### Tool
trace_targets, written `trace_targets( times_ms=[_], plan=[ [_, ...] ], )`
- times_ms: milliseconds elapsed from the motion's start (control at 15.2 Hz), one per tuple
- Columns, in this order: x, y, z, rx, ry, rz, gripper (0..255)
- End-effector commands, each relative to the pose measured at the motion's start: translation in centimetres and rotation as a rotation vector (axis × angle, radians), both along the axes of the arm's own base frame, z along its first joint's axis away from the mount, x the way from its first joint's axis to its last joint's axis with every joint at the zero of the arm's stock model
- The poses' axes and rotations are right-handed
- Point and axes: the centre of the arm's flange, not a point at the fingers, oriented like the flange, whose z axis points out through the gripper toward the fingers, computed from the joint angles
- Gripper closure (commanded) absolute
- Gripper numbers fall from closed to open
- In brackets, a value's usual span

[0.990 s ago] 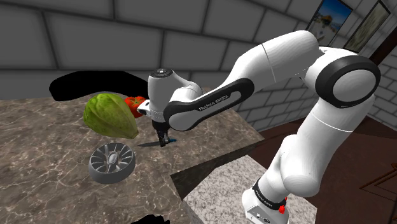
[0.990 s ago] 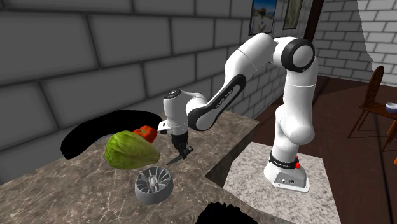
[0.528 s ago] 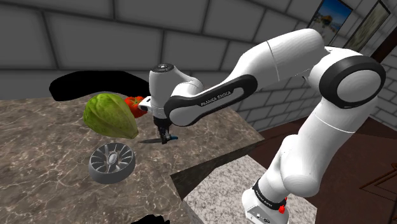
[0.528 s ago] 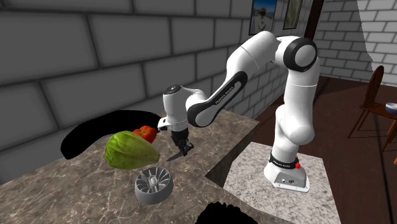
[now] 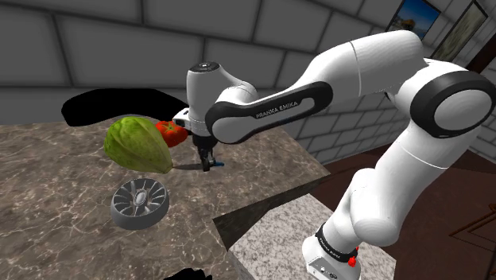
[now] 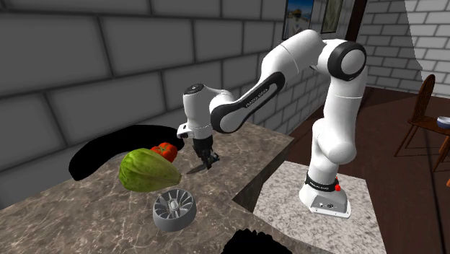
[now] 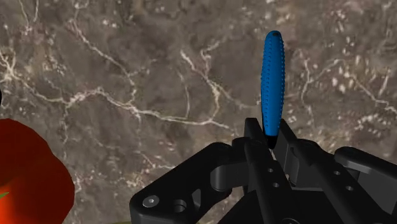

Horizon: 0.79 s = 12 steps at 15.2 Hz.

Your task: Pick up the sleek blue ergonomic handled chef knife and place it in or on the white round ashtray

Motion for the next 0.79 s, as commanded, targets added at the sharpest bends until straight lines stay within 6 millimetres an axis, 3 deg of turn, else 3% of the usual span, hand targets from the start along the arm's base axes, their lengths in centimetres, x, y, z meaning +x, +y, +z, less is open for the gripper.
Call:
trace_targets(
  times_ms=[0,660,726],
  plan=[
    [0.0,-0.1,1.0,0.000,0.000,0.000,255],
    [-0.1,-0.1,5.8,0.000,0.000,0.000,255],
    [0.1,1.2,5.8,0.000,0.000,0.000,255]
  ],
)
